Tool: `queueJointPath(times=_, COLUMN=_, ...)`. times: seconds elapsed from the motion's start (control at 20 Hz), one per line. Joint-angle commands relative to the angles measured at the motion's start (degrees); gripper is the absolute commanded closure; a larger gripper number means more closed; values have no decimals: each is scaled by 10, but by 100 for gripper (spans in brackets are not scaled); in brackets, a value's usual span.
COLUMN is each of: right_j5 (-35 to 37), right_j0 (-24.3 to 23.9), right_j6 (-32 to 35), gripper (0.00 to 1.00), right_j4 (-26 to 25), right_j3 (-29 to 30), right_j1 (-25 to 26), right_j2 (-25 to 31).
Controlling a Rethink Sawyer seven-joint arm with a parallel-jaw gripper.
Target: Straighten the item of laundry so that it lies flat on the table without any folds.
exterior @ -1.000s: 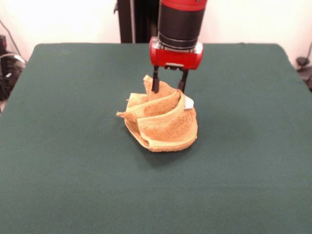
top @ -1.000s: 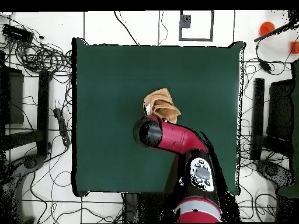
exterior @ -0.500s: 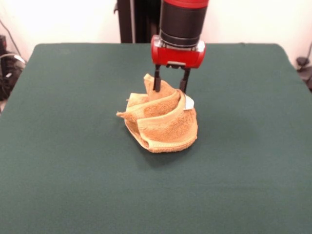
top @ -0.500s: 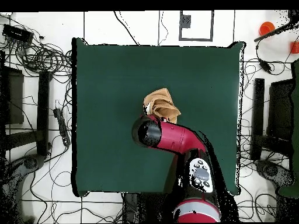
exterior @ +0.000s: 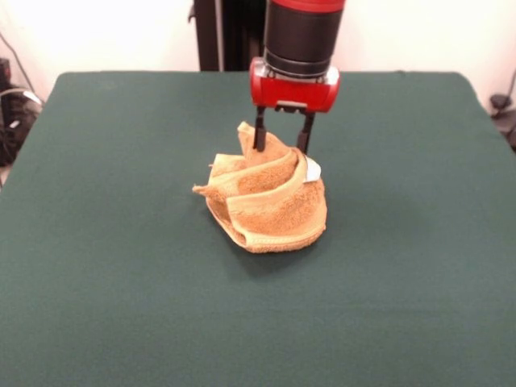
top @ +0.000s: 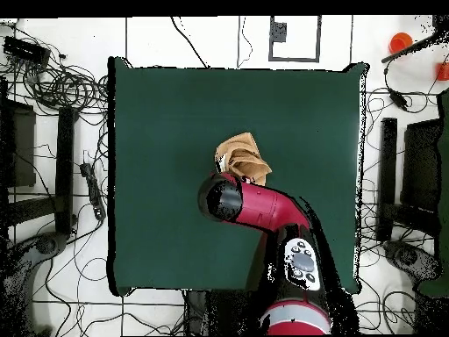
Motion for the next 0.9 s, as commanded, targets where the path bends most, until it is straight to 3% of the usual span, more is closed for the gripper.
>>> queueJointPath(times=0.05, right_j5=44, right_j0=17, right_j6=103, gripper=0, right_j4=17, right_j3=3, right_j1=-10, right_j2=33)
queueJointPath(times=0.9, right_j5=68, right_j0=14, right_j6=107, gripper=0, right_j4=25, right_j3=3, right_j1=-29, right_j2=34)
